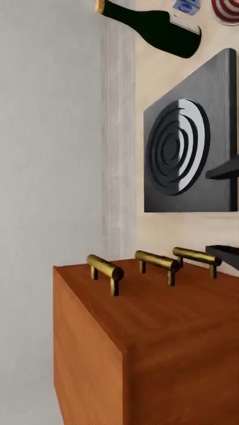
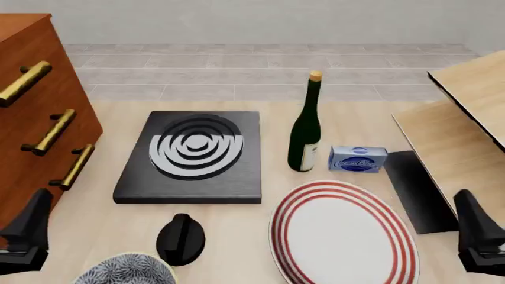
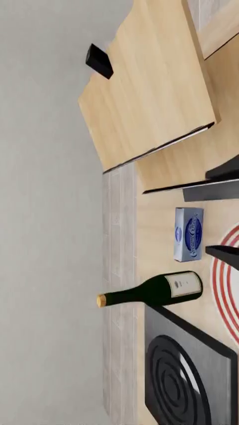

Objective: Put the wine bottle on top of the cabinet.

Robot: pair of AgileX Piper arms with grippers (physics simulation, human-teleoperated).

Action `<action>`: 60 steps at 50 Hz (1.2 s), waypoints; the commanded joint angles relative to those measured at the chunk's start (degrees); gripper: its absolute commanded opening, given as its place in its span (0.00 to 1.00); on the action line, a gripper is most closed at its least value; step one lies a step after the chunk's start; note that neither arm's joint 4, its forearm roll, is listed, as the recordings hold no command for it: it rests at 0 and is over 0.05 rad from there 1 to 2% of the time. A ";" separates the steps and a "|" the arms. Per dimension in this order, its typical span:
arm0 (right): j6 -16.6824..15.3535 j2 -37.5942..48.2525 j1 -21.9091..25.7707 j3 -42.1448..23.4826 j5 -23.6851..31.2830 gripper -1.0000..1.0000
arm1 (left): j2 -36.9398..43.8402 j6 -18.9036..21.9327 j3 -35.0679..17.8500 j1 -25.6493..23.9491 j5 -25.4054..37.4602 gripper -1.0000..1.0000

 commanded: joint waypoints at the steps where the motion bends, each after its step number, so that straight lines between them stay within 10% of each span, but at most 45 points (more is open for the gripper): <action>1: -0.09 0.18 0.24 -0.09 -0.13 1.00 | -1.00 -1.57 0.02 0.05 1.38 1.00; 33: -0.04 1.22 0.24 0.08 -1.21 1.00 | 0.88 -4.09 -10.89 -7.88 11.61 1.00; 60: -0.16 0.54 0.26 0.06 -0.65 1.00 | 29.63 -4.59 -23.23 -23.51 -5.03 1.00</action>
